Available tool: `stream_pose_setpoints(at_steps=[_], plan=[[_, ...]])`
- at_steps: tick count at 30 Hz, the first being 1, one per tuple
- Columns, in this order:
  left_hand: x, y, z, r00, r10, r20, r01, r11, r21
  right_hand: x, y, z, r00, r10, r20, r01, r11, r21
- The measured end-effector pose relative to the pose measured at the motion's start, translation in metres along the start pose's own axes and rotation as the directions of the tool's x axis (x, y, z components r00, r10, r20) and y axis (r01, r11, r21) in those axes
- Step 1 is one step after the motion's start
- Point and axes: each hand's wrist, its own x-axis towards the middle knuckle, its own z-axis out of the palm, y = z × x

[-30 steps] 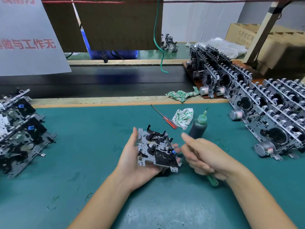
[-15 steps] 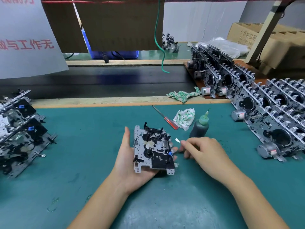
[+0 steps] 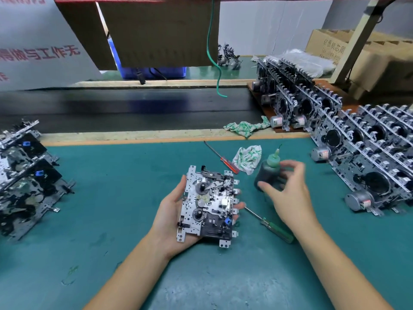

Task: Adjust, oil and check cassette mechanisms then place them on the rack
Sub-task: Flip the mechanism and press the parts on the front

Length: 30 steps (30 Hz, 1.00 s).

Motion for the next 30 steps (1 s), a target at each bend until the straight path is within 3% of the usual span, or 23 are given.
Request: stream_pose_setpoints(at_steps=[3,7,9,11,15,22,25,30], plan=[[0.002,0.000,-0.003,1.000,0.011,-0.007,-0.011,1.000,-0.016,0.005,0.003,0.001,0.997,0.035,0.074,-0.036,0.999,0.010],[0.003,-0.002,-0.004,1.000,0.015,-0.014,-0.015,0.999,-0.031,0.005,-0.008,-0.002,0.990,0.020,0.138,-0.069,0.929,0.365],[0.003,-0.003,-0.004,0.999,0.022,-0.024,-0.023,0.999,-0.039,0.005,-0.012,-0.004,0.987,0.003,0.159,-0.091,0.830,0.550],[0.004,-0.002,-0.004,0.999,0.034,-0.036,-0.035,0.998,-0.042,0.005,-0.016,-0.005,0.978,0.042,0.202,-0.180,0.657,0.732],[0.007,-0.001,-0.004,0.999,0.013,-0.043,-0.014,1.000,-0.014,0.002,-0.028,-0.008,0.951,0.121,0.283,-0.308,0.339,0.889],[0.006,-0.001,-0.004,0.999,0.000,-0.047,-0.001,1.000,-0.010,-0.007,-0.032,0.000,0.939,0.128,0.318,-0.336,0.162,0.928],[0.006,0.000,-0.003,0.999,-0.009,-0.048,0.009,1.000,-0.001,-0.010,-0.030,0.002,0.944,0.145,0.297,-0.320,0.170,0.932],[0.006,0.000,-0.003,0.999,-0.002,-0.042,0.002,1.000,0.000,-0.009,-0.028,0.003,0.965,0.215,0.153,-0.238,0.460,0.855]])
